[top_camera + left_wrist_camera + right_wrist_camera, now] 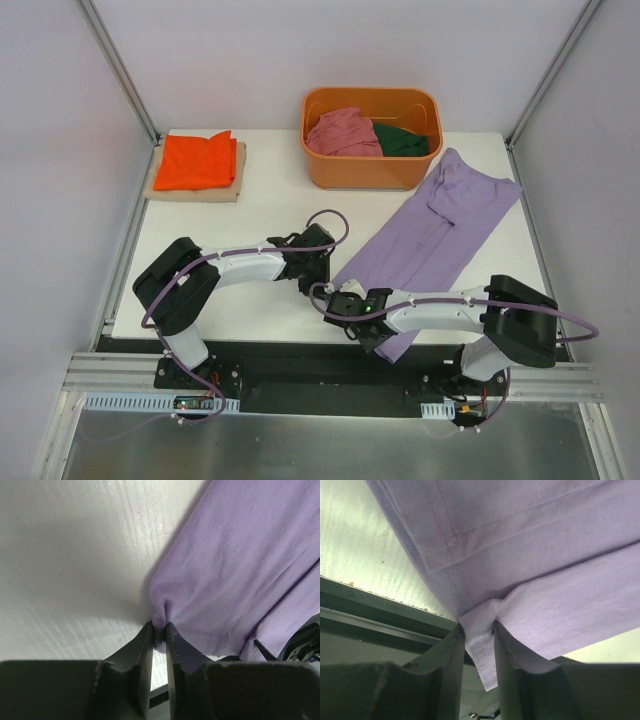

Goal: Fold and stack the t-shirts
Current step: Grab the bottom of the folded rectangular tshirt with both arms

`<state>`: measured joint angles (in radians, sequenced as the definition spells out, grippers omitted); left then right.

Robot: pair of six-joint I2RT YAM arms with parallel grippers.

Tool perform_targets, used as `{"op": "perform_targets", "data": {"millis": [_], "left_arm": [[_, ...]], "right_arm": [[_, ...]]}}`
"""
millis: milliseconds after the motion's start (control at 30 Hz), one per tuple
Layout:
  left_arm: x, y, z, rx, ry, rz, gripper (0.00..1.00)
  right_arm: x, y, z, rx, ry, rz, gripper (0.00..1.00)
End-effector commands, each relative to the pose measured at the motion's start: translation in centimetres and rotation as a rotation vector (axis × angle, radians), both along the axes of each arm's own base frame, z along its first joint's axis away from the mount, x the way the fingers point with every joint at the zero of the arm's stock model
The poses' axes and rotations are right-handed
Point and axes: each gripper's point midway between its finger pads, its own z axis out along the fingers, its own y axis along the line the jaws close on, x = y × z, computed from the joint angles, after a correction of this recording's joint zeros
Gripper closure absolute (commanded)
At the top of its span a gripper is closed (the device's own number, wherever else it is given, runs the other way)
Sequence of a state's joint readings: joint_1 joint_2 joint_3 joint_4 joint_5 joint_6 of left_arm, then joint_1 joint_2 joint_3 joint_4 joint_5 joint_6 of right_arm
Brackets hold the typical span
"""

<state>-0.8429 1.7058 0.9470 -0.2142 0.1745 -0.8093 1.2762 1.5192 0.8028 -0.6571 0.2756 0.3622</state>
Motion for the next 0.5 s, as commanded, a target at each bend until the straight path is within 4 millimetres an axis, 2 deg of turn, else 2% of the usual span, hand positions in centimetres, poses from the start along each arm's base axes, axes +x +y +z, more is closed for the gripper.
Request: {"op": "perform_targets", "data": {"millis": [0, 67, 133, 167, 367, 467], "left_arm": [[0.5, -0.2, 0.5, 0.001, -0.016, 0.004, 0.89], [0.8, 0.0, 0.8, 0.003, -0.025, 0.009, 0.93], [1.1, 0.6, 1.0, 0.013, -0.037, 0.025, 0.99], [1.3, 1.0, 1.3, 0.015, -0.045, 0.041, 1.00], [2.0, 4.3, 2.9, 0.039, -0.118, 0.127, 1.00], [1.9, 6.4, 3.9, 0.053, -0.154, 0.168, 1.00]], "right_arm": [[1.0, -0.3, -1.0, -0.064, -0.041, -0.028, 0.77], [1.4, -0.2, -0.7, -0.069, -0.059, -0.021, 0.85], [1.7, 0.4, -0.1, -0.045, -0.069, 0.002, 0.98], [1.6, 1.0, 0.3, -0.019, -0.063, 0.015, 0.99], [-0.5, 7.6, 3.2, 0.274, 0.076, 0.202, 0.99], [-1.8, 9.8, 4.5, 0.368, 0.143, 0.273, 1.00]]}}
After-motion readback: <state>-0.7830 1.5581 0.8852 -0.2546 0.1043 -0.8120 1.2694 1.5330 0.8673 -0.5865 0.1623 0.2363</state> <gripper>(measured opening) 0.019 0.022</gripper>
